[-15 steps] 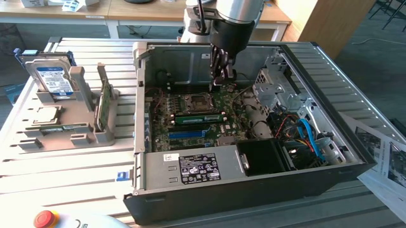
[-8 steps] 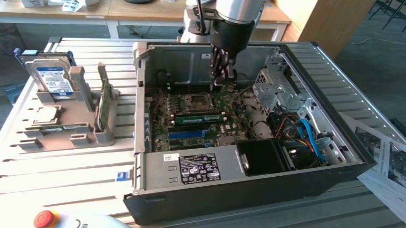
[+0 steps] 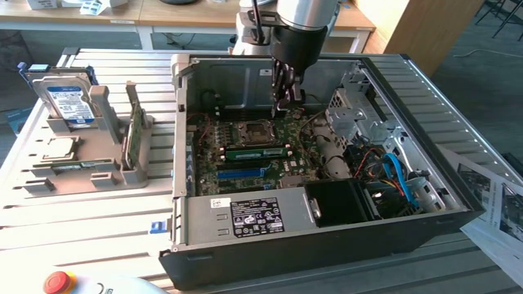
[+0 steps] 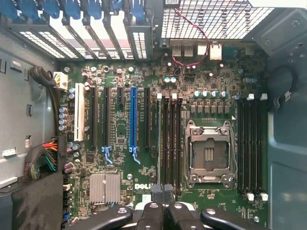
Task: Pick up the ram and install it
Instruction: 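Press down the ram until it locks into place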
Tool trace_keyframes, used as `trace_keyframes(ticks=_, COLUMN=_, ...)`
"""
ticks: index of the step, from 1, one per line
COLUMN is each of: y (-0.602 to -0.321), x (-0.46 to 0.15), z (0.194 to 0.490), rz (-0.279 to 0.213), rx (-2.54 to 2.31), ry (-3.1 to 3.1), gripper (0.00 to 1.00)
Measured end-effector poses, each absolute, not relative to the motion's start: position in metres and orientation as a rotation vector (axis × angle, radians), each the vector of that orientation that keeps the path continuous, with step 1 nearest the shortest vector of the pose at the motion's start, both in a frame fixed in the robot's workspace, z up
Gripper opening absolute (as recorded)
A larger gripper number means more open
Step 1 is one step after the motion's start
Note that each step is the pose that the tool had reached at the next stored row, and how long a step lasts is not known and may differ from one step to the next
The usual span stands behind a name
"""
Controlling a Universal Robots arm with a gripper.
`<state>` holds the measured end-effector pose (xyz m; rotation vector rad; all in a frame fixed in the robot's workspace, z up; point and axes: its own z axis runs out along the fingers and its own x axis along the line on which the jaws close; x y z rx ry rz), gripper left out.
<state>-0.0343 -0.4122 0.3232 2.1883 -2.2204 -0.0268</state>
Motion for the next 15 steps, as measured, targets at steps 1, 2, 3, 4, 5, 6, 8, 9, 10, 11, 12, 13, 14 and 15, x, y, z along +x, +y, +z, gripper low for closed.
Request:
trace_keyframes(ticks=1, y=-0.4122, x=-0.0343, z=0.3233, rz=-0.027, rx=2.188, ry=-2.220, gripper=0.10)
trace_keyframes(ticks=2, y=-0.4122, x=-0.0343, z=0.3233, rz=-0.027, rx=2.188, ry=-2.220, gripper=0.10)
trace_keyframes(ticks=3, y=-0.4123, x=-0.0342, z=0.3233, rz=-0.027, rx=2.188, ry=-2.221, gripper=0.10)
trace_keyframes(ticks=4, y=-0.4124, x=-0.0340, z=0.3233, rz=-0.027, rx=2.188, ry=-2.220, gripper=0.10)
trace_keyframes(ticks=5, y=-0.4126, x=-0.0338, z=0.3234, rz=-0.027, rx=2.188, ry=-2.220, gripper=0.10)
trace_keyframes(ticks=6, y=-0.4129, x=-0.0335, z=0.3233, rz=-0.027, rx=2.188, ry=-2.220, gripper=0.10)
trace_keyframes(ticks=8, y=-0.4134, x=-0.0328, z=0.3233, rz=-0.027, rx=2.188, ry=-2.220, gripper=0.10)
trace_keyframes(ticks=9, y=-0.4137, x=-0.0324, z=0.3233, rz=-0.027, rx=2.188, ry=-2.220, gripper=0.10)
trace_keyframes(ticks=10, y=-0.4140, x=-0.0318, z=0.3233, rz=-0.027, rx=2.188, ry=-2.220, gripper=0.10)
trace_keyframes(ticks=11, y=-0.4144, x=-0.0311, z=0.3233, rz=-0.027, rx=2.188, ry=-2.220, gripper=0.10)
trace_keyframes(ticks=12, y=-0.4148, x=-0.0303, z=0.3233, rz=-0.027, rx=2.188, ry=-2.220, gripper=0.10)
trace_keyframes(ticks=13, y=-0.4151, x=-0.0295, z=0.3233, rz=-0.027, rx=2.188, ry=-2.220, gripper=0.10)
trace_keyframes(ticks=14, y=-0.4155, x=-0.0287, z=0.3233, rz=-0.027, rx=2.188, ry=-2.220, gripper=0.10)
trace_keyframes(ticks=15, y=-0.4158, x=-0.0278, z=0.3232, rz=-0.027, rx=2.188, ry=-2.220, gripper=0.10)
